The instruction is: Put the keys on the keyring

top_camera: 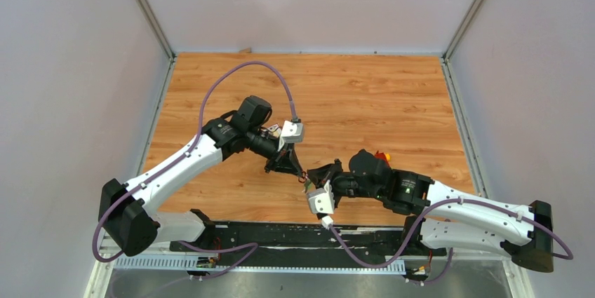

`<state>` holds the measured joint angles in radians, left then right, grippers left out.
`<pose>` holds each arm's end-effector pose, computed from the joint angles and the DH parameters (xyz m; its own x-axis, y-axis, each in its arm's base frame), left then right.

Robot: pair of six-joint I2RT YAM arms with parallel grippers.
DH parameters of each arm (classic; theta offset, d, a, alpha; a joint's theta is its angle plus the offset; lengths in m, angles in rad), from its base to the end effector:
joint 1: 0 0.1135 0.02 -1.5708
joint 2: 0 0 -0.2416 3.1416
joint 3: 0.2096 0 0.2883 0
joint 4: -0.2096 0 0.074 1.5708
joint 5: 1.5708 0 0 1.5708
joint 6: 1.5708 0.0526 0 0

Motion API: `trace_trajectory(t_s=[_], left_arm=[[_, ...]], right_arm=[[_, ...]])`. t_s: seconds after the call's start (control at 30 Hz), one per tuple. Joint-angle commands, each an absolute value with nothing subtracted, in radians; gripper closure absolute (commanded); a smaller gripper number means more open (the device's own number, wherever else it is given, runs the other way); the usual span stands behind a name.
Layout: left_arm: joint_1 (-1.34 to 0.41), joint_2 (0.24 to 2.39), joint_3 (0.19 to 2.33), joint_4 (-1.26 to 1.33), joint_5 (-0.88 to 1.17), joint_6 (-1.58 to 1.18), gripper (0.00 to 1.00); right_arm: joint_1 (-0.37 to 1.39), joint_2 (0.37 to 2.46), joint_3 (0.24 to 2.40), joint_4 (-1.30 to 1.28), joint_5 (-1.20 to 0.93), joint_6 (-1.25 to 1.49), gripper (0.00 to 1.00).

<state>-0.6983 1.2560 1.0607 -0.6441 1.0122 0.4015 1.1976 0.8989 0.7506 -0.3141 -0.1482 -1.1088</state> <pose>0.2023 -0.2280 0.2715 -0.2220 0.4568 -0.8614 0.9357 -0.1485 -0.3199 0.0913 0.2544 0.2640 0.7950 -0.3978 -0.4579 -0.5776 -0.2660 -0.7718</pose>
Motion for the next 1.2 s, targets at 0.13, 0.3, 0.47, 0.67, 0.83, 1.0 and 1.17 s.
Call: trace_trajectory(t_s=[0.13, 0.3, 0.47, 0.67, 0.83, 1.0, 1.17], left_arm=[[-0.704, 1.233, 1.066, -0.592, 1.058, 0.387, 1.00], [-0.704, 1.234, 1.066, -0.593, 1.060, 0.387, 1.00], [-0.704, 1.233, 1.067, -0.593, 1.060, 0.387, 1.00], [-0.704, 1.229, 1.062, -0.594, 1.058, 0.391, 1.00], [-0.704, 1.228, 1.061, -0.594, 1.058, 0.394, 1.00], [-0.705, 1.229, 1.053, -0.594, 1.069, 0.401, 1.00], [-0.704, 1.225, 1.052, -0.595, 1.074, 0.402, 1.00]], right_arm=[[1.211, 0.892, 0.746, -0.194, -0.125, -1.106, 1.00], [1.212, 0.889, 0.742, -0.187, -0.115, -1.109, 1.00], [1.215, 0.887, 0.741, -0.186, -0.113, -1.109, 1.00], [1.214, 0.885, 0.738, -0.185, -0.109, -1.111, 1.00], [1.214, 0.887, 0.736, -0.182, -0.106, -1.112, 1.00], [1.214, 0.890, 0.741, -0.178, -0.100, -1.102, 1.00], [1.217, 0.895, 0.739, -0.167, -0.088, -1.097, 1.00]])
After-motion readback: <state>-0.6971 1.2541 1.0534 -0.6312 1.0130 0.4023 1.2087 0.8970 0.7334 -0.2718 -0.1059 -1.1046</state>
